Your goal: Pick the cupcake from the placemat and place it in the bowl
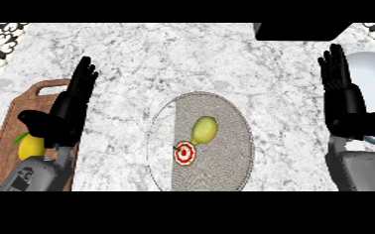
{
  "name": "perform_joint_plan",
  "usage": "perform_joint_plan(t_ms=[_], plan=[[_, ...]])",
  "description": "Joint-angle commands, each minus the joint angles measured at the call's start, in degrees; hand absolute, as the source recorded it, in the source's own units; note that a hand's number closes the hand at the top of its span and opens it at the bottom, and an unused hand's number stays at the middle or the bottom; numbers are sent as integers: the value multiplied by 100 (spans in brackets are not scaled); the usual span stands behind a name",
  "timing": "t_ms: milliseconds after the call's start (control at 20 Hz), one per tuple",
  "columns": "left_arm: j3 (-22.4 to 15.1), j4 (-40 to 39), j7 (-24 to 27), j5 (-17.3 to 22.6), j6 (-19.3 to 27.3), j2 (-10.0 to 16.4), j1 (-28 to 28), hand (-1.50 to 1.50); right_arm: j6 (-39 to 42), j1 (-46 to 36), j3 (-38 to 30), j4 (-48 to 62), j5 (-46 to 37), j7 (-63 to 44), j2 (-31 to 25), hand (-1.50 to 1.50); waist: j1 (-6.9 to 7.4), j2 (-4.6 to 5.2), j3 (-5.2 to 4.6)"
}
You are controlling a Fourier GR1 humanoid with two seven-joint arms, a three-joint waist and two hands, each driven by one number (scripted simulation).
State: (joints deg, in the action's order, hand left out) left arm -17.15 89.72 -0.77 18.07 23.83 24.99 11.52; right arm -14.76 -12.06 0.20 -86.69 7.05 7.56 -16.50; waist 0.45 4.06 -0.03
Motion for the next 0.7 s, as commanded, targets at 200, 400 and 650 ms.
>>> perform_joint_plan(t_ms=[200, 400, 650], plan=[[-156, -252, -32, -113, -227, -53, 190, 0, -1540, 306, 2347, 385, -1882, -1665, 1599, 150, 141, -383, -38], [-203, -282, -32, -19, -225, -128, -107, 0, -3209, 858, 1828, 584, -3041, -1489, 1379, -150, -224, -478, -64], [-345, -259, 57, -78, -244, -309, -50, 0, -5334, 1129, 3478, -58, -3220, -963, 1635, -150, -37, -476, -2]])
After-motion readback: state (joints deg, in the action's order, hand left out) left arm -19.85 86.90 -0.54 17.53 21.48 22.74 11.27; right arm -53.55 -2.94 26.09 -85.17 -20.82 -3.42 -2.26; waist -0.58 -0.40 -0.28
